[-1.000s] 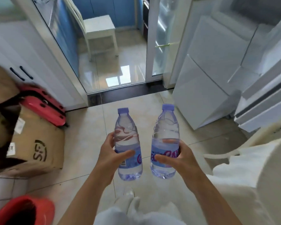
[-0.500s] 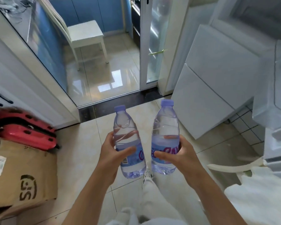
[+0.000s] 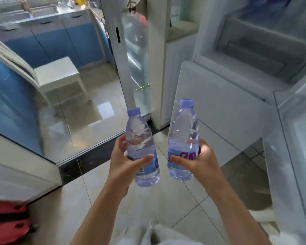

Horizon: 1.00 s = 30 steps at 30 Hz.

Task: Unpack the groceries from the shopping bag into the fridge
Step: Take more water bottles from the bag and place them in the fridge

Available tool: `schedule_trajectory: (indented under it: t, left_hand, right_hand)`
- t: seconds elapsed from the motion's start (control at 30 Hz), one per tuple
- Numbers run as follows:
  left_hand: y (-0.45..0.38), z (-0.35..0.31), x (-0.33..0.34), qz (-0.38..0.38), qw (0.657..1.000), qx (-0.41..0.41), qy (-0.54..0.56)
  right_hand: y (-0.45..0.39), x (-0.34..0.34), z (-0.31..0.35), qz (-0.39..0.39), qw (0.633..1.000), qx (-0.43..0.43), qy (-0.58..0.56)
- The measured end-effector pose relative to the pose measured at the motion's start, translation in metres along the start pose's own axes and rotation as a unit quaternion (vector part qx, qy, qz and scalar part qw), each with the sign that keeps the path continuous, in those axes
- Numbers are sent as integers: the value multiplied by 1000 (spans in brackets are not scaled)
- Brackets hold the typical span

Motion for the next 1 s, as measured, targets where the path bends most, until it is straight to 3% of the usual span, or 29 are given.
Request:
schedule_trajectory:
  t: [0.47, 0.73, 1.0]
  left_hand:
    - [-224, -71, 144, 169, 982, 81, -35]
    - [-346, -132, 235, 292, 946, 127, -60]
    - [-412, -173, 340, 360, 915, 176, -39]
  right_hand:
    - [-180, -68, 48, -201, 980, -7, 3]
    - [-279, -109, 94, -301, 953, -6, -2]
    - [-336, -171, 129, -425, 905, -16, -35]
Point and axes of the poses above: each hand's wrist, its own y-axis away from the middle knuckle, its own x-axis out of the palm, z = x × y, the point moved 5 cm from there along -y, towards the middle knuckle, and after that the axes turned 1 degree about -z, right-handed, at the moved point
